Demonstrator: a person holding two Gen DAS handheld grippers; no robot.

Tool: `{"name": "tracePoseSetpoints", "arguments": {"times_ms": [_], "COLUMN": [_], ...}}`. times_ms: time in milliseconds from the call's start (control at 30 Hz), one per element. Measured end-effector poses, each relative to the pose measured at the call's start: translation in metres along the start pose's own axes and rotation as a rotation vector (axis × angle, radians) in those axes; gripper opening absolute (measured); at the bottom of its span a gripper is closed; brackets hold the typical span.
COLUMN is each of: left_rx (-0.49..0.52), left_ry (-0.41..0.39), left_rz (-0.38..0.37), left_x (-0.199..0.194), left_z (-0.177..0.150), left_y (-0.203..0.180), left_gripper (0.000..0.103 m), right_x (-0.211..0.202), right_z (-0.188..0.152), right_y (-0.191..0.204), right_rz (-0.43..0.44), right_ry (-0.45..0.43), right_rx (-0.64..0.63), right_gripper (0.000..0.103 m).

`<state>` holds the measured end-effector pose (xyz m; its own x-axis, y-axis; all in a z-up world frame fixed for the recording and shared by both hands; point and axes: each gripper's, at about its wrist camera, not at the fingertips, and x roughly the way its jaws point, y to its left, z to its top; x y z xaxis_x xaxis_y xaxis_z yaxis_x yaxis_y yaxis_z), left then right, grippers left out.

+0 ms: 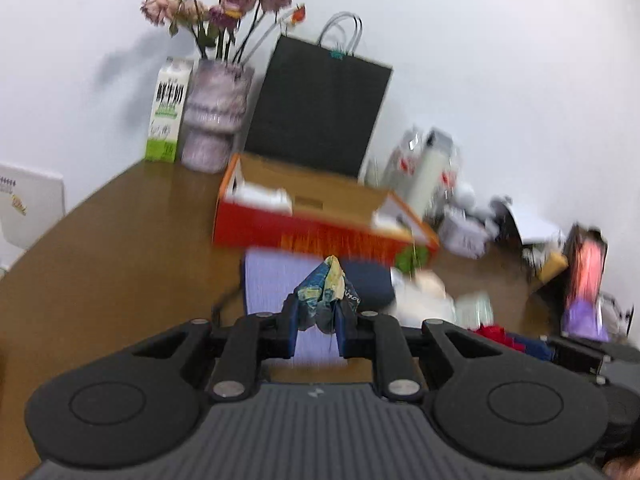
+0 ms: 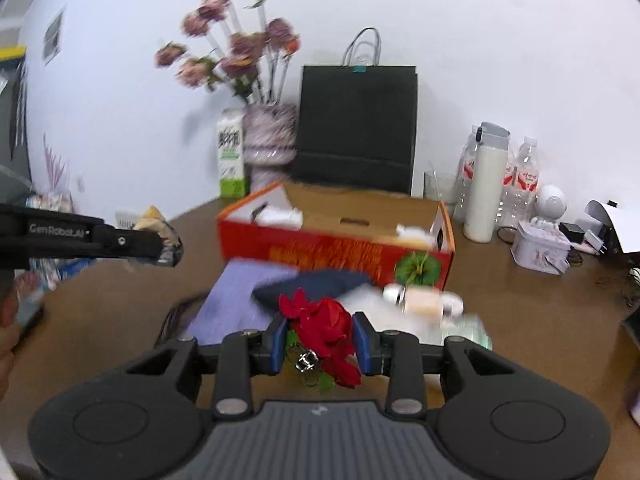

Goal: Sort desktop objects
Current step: 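Grasp the snack wrapper with the left tool while the right tool grasps the red flower, then lower wrapper and red flower into the red box and open both tools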

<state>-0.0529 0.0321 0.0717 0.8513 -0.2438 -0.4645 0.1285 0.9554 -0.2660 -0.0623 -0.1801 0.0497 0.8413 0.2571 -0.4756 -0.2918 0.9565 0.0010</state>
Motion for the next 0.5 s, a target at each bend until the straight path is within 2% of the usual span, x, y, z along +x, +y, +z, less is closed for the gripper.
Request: {"name": "tracePoseSetpoints", "arguments": {"times_ms": [100, 233, 333, 500], "left_rx": [-0.004, 0.005, 0.034, 0.038], "left_ry": [0.042, 0.080, 0.062, 0.029], "left_rz": [0.001, -0.017, -0.008, 0.006], "left_x": [-0.017, -0.032, -0.040, -0.039], "left_z": [-0.039, -0.067, -0.073, -0.063], "left_y": [-0.005, -0.011, -0.017, -0.017], "left_gripper": [0.018, 0.018, 0.018, 0.018], "right_x": [-0.022, -0.041, -0.045, -0.048], "right_z": [-0.031, -0.060, -0.070, -0.063], "right_y": [0.008, 0.014, 0.018, 0.019], "right_rz": [0.012, 0.030, 0.063, 0.067], "right_ry": [0.022, 0.020, 0.032, -0.011], "right_rx": [0.035, 0.068, 0.115, 0.106], "right_gripper": [0.032, 0.032, 0.032, 0.032]}}
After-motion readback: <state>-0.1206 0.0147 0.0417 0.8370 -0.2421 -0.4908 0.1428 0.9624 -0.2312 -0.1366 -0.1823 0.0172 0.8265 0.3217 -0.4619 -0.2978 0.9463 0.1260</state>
